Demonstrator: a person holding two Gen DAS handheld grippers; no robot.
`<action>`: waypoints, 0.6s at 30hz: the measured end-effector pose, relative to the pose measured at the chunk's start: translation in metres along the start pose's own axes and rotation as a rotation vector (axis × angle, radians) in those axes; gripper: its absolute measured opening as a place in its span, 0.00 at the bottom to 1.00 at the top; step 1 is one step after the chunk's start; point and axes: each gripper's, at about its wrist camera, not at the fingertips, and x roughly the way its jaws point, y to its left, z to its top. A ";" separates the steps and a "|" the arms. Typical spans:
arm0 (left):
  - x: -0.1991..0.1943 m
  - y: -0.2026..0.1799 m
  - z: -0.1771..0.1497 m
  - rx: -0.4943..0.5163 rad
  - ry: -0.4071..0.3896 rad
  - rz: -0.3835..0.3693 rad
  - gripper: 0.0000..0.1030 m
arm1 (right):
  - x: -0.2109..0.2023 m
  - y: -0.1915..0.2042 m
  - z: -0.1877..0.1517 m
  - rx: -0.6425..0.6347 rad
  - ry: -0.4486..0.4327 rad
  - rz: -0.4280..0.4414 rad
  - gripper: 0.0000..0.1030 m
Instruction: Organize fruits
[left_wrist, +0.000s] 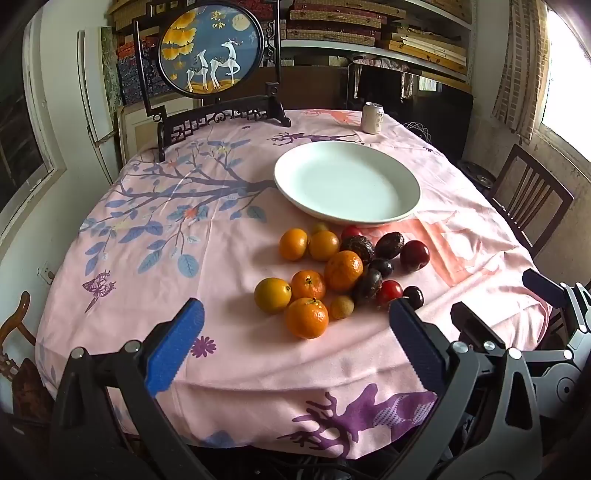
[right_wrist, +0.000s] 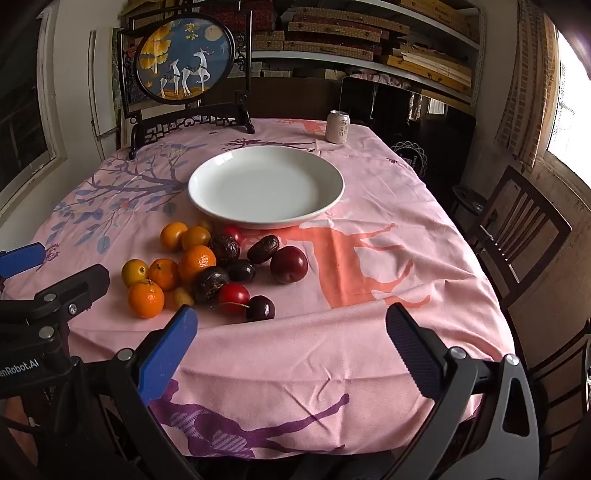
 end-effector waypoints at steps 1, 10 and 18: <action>0.000 0.000 0.000 -0.002 0.000 0.000 0.98 | 0.000 0.000 0.000 0.001 0.000 0.000 0.99; -0.002 0.001 -0.001 -0.007 0.001 0.000 0.98 | 0.000 0.000 0.000 0.000 -0.001 0.001 0.99; 0.000 0.001 0.000 -0.002 0.005 -0.002 0.98 | 0.000 0.002 0.000 -0.001 0.000 0.001 0.99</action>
